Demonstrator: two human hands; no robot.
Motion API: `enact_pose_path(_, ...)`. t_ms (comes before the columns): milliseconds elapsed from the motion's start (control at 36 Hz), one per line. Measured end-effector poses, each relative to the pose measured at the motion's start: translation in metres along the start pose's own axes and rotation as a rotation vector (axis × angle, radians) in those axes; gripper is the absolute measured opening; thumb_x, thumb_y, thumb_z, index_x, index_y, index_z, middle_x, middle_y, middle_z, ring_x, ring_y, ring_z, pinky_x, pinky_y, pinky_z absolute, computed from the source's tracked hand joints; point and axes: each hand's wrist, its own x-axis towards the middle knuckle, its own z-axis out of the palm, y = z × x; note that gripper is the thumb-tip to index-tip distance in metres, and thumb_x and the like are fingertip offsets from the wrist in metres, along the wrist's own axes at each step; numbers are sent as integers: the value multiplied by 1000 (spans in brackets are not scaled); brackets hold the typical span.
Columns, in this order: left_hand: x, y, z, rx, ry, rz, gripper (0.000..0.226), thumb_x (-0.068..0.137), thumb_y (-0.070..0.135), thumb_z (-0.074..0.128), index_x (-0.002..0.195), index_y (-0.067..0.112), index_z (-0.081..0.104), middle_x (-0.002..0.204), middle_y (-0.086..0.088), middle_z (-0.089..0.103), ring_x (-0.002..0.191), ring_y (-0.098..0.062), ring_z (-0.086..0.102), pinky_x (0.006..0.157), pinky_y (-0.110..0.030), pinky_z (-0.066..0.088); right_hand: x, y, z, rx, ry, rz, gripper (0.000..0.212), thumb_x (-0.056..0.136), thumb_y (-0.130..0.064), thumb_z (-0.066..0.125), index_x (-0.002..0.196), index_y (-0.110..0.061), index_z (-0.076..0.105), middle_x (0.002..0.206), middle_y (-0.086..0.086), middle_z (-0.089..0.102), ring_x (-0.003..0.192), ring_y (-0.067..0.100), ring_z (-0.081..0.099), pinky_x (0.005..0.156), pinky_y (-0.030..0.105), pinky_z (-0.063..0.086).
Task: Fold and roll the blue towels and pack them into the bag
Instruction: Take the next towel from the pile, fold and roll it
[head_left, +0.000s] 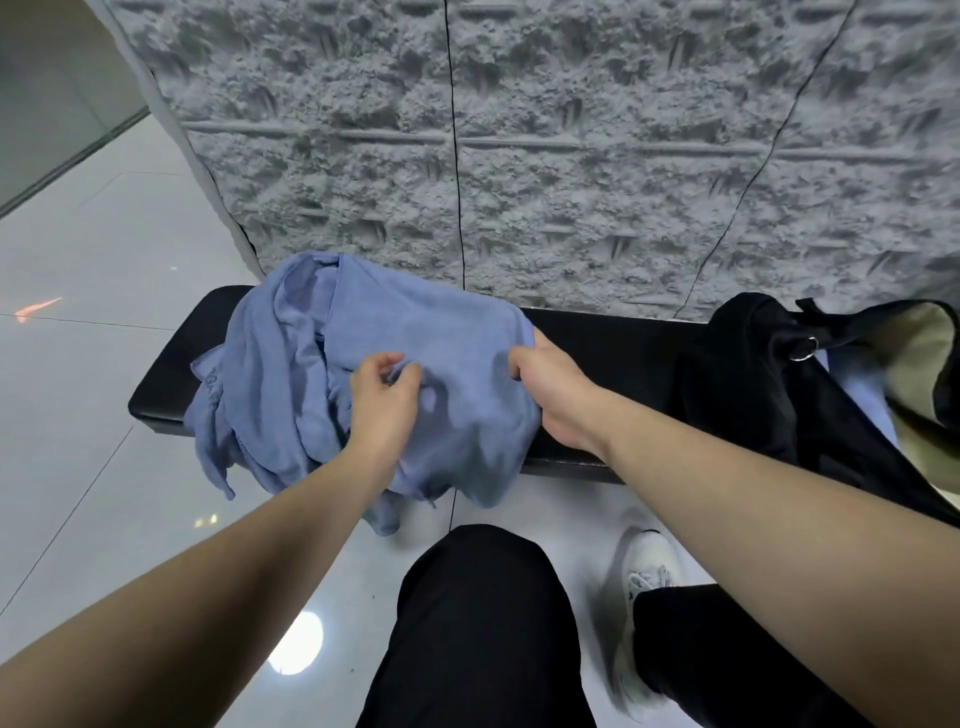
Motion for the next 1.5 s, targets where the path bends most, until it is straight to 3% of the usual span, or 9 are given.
enact_pose_path(417,15,2,34,-209,-7,-388,60,87,34,63,139,18,38,131,-1,48,116,-24,48,104,-40,40,-19,-2,-61,109,120,25,54,77,8,36,109,-26,64,83,4,66,75,17,60,67,27,48)
enact_pose_path(500,4,3,48,-251,-13,-447,47,84,32,64,126,16,48,123,1,56,105,-22,52,86,-35,46,-21,0,-76,170,148,71,57,72,2,41,112,-31,64,96,7,64,86,22,59,81,36,48)
enact_pose_path(667,-28,9,71,-176,-413,-668,38,86,35,62,120,21,59,114,-2,63,102,-19,59,87,-39,46,-25,-4,-89,333,188,86,54,67,0,42,116,-19,54,98,8,61,94,25,61,99,45,46)
enact_pose_path(778,-35,7,84,-1,-421,-518,37,83,38,67,114,18,57,103,-2,64,102,-22,59,83,-35,48,-27,-7,-97,435,188,88,56,69,2,39,123,-7,52,99,13,60,94,28,63,94,45,49)
enact_pose_path(917,-48,4,92,333,-612,-203,23,92,26,53,70,19,49,58,6,50,50,-5,47,49,-18,39,-27,-11,-101,491,212,91,63,66,3,39,127,13,52,114,24,66,107,33,66,100,44,50)
enact_pose_path(1056,-53,13,98,458,-720,-254,25,92,39,52,76,20,56,71,5,59,68,-12,56,69,-28,50,-26,-9,-107,520,312,93,45,77,8,32,115,10,56,112,25,68,100,32,70,92,42,55)
enact_pose_path(1250,-42,0,99,996,-548,173,20,89,39,52,99,25,41,90,3,59,82,-21,59,66,-32,43,-13,4,-117,445,351,126,45,87,-2,45,132,-5,48,116,19,66,104,31,68,95,47,53)
enact_pose_path(1361,-23,-7,103,776,-535,92,19,91,27,54,74,23,47,76,0,57,78,-22,55,66,-30,43,-9,10,-121,322,351,103,44,87,-7,55,131,-10,47,103,11,67,92,22,68,82,35,56)
enact_pose_path(1500,-18,-9,108,336,-395,-88,9,98,23,42,91,18,44,90,-13,60,82,-31,62,77,-45,56,-9,29,-127,166,277,224,32,83,-19,65,114,-11,62,102,7,73,96,20,70,92,38,54)
